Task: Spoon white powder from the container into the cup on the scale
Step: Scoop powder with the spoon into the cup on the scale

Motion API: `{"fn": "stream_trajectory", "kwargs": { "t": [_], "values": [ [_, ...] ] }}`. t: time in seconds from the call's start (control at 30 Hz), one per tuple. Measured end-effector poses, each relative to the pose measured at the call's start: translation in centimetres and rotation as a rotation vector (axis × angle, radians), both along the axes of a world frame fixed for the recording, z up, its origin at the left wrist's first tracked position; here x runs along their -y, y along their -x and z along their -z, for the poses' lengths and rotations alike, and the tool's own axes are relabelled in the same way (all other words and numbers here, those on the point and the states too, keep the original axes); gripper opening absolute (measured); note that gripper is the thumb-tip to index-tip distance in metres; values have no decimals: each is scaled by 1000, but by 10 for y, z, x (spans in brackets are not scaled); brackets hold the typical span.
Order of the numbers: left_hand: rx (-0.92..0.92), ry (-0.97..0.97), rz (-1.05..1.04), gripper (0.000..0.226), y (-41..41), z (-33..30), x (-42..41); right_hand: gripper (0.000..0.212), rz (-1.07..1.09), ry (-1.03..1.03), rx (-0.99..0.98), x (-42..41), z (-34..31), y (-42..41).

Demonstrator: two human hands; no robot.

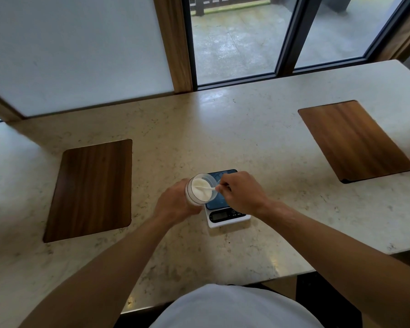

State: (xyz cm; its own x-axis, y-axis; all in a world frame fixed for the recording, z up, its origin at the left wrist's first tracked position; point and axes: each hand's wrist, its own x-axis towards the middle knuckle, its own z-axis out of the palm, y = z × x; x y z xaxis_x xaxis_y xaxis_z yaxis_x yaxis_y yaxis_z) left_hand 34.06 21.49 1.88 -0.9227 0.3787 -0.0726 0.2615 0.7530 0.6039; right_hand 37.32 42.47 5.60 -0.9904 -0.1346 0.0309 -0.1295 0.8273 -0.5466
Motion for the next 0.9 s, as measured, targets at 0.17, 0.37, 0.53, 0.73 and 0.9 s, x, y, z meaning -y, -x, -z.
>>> {"fn": "stream_trajectory", "kwargs": {
  "t": [0.17, 0.37, 0.53, 0.73, 0.9],
  "values": [
    [-3, -4, 7, 74, -1, 3, 0, 24, 48, 51, 85, 2, 0, 0],
    [-10, 6, 14, 73, -1, 4, 0, 25, 87, 116, 160, 2, -2, 2],
    [-14, -3, -1, 69, 1, 2, -3, 28, 109, 145, 170, 0, -3, 4],
    [-1, 12, -5, 71, 2, 2, -7, 30, 105, 137, 180, -3, -1, 5],
    [-7, 27, 13, 73, 3, 2, -8, 31, 126, 154, 197, -5, 3, 6]
  ]
}}
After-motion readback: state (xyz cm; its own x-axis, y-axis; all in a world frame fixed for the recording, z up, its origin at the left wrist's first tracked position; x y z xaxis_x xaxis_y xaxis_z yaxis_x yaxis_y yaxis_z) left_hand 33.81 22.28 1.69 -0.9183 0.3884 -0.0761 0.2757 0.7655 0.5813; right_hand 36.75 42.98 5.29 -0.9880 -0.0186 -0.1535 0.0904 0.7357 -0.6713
